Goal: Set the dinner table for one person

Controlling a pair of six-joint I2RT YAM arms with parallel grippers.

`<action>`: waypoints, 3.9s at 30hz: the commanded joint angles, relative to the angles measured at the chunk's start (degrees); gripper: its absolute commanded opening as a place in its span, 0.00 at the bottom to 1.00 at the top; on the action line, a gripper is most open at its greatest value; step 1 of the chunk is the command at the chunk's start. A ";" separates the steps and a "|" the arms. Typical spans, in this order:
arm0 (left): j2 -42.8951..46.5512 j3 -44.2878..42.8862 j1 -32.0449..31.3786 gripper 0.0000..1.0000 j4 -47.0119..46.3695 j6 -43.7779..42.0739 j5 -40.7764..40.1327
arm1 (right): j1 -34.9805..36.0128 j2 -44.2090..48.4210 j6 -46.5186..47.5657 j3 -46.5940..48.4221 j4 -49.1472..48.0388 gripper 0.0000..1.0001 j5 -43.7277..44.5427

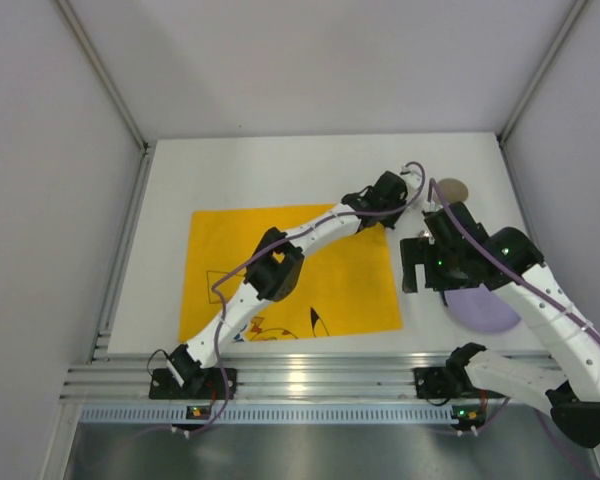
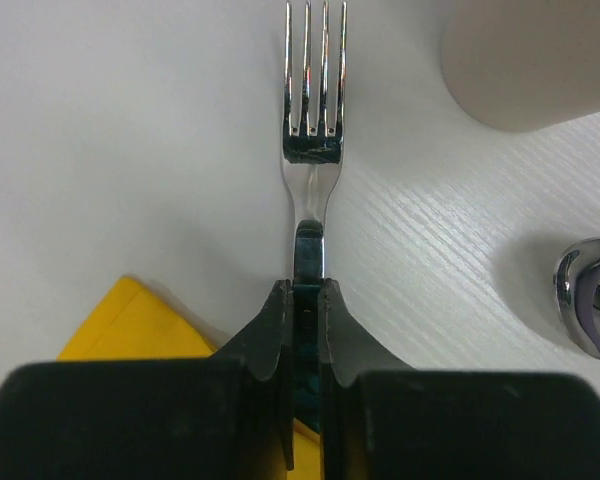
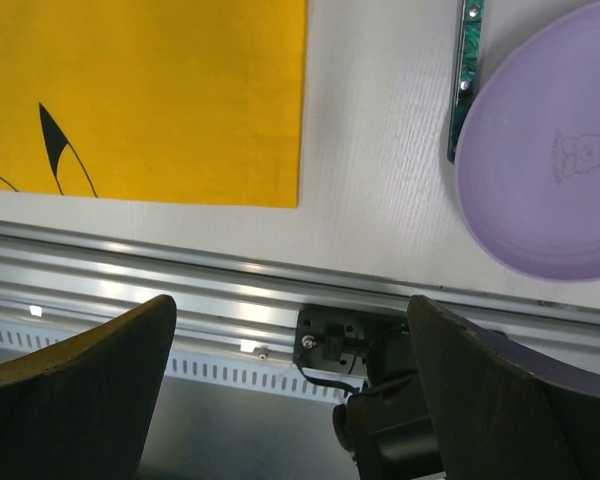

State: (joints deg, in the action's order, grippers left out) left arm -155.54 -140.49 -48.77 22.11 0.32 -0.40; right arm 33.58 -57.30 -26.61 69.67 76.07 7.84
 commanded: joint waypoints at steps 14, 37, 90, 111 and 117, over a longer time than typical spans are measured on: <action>4.90 5.13 3.51 0.00 -26.21 36.39 14.01 | -0.71 3.07 -0.99 -1.73 -0.66 1.00 0.95; 68.16 59.96 17.48 0.00 18.04 22.78 -22.86 | -8.89 -13.28 7.98 -4.00 -24.56 1.00 -12.31; 70.29 75.10 38.14 0.72 13.05 10.67 3.39 | -30.33 -41.22 5.96 -5.24 -33.00 1.00 -8.01; 81.89 80.20 38.14 0.69 15.51 12.51 1.11 | -29.28 -47.29 7.36 -7.28 -34.94 0.00 -3.00; 82.94 77.82 38.14 0.70 15.25 15.24 2.95 | -23.31 -43.87 6.75 3.35 -27.75 0.00 0.24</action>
State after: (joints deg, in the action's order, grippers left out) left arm -75.13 -60.31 -10.92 37.74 13.56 1.45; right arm 6.68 -102.13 -19.27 66.30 46.54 5.76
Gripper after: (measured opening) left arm 0.691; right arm 0.063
